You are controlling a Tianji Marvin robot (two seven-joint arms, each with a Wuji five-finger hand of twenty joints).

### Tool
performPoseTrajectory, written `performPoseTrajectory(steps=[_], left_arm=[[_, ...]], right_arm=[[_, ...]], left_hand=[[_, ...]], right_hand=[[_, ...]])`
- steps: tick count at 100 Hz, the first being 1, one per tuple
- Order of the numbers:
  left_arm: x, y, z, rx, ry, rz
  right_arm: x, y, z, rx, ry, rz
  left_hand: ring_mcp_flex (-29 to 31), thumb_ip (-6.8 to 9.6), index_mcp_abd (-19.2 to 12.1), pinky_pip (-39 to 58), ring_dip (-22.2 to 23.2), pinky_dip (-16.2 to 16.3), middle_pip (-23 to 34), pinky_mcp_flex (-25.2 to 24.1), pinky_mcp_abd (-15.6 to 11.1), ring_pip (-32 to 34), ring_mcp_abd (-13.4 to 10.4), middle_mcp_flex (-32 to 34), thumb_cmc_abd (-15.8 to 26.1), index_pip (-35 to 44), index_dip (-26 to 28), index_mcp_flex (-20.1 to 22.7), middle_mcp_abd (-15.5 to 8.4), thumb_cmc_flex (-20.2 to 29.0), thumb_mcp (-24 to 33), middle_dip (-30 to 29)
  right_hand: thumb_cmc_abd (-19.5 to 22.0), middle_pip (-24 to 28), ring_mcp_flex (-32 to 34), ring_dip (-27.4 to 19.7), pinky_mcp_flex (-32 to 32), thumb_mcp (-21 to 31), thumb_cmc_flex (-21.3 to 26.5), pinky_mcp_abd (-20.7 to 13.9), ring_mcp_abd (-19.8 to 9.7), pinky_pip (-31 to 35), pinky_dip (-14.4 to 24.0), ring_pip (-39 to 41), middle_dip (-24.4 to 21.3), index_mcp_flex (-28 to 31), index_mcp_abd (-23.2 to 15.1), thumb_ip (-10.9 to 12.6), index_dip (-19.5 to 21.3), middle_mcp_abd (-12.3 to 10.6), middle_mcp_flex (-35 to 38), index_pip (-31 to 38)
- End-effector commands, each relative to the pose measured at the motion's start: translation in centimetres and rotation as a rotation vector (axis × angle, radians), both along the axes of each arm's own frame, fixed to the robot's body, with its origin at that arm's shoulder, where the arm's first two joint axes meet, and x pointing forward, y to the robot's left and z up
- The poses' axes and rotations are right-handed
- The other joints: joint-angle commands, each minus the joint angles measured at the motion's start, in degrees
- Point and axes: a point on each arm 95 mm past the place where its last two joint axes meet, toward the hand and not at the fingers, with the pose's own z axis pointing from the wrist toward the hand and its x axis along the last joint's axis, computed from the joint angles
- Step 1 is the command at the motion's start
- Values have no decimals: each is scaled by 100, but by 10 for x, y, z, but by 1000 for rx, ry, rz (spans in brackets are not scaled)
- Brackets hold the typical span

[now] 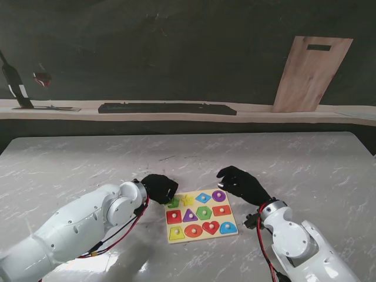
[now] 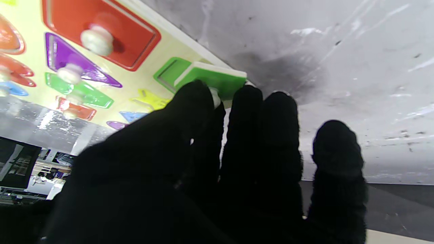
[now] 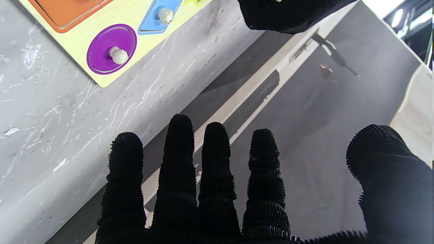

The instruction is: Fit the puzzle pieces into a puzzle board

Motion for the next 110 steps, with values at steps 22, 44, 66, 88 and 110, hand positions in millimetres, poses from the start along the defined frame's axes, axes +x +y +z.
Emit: performPoseTrajectory(steps=[22,44,66,88,110], left_arm=[[5,-10,3,-20,4,-23],[4,-12,0,-19,27,-13],[2,-15,-1,-16,43,-12],[3,-18,-2,-20,50,-19],[4,-19,-3,-16,53,-27]], right_arm=[[-2,3,-2,2,3,6],[-2,3,-2,1,4,4],[-2,3,-2,1,4,4],[-2,3,-2,1,4,4],[-2,2,-1,3,2,1]], left_hand=[[176,77,11,225,32,120,149,1,-417,222,-180,-78,-79,363,89,-34,309,-49,346,106],[190,73,29,223,31,119,151,11,-401,228,-166,-66,-99,359,77,-11,315,-58,370,106],[186,66,19,220,29,118,147,9,-399,225,-177,-70,-95,359,74,-11,307,-69,384,110],[139,59,8,193,27,111,127,-37,-406,203,-159,-108,-72,347,71,-39,309,-45,368,121],[114,61,-3,180,35,113,118,-69,-400,200,-155,-123,-48,344,76,-60,311,-27,340,142]], right_hand=[[118,71,-10,19,-84,-157,15,54,-32,103,63,98,41,40,-51,201,-75,-94,96,-80],[117,71,-12,18,-81,-156,19,53,-33,105,65,95,41,42,-46,201,-72,-95,96,-75],[120,70,-12,18,-81,-158,11,55,-38,104,65,95,41,39,-52,200,-73,-103,92,-79],[117,69,-11,19,-82,-155,14,53,-30,104,65,98,40,47,-39,201,-73,-96,94,-74],[114,72,-10,19,-83,-157,9,50,-36,102,64,97,42,55,-41,200,-71,-101,97,-72]])
